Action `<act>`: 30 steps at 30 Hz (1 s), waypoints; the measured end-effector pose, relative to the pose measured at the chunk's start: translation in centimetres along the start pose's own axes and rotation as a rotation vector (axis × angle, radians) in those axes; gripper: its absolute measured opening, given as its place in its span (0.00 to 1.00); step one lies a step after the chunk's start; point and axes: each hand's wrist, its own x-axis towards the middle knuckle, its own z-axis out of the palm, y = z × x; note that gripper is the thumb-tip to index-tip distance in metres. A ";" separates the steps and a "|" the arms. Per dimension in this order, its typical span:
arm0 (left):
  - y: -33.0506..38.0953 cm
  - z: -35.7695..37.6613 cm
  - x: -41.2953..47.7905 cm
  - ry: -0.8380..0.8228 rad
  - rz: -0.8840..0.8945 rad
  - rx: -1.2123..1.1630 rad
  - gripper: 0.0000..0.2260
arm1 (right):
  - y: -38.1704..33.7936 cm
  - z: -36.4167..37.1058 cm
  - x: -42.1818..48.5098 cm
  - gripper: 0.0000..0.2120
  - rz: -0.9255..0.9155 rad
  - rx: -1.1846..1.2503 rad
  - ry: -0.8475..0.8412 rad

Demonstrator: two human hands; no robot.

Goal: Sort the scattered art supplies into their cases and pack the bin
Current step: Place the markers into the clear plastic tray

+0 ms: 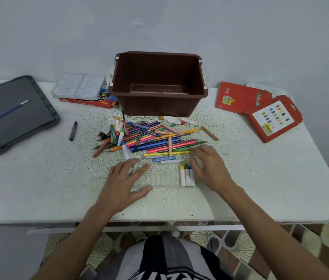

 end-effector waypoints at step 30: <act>-0.1 0.1 0.0 -0.004 -0.013 -0.017 0.27 | 3.5 0.5 11.9 0.06 0.440 0.009 0.017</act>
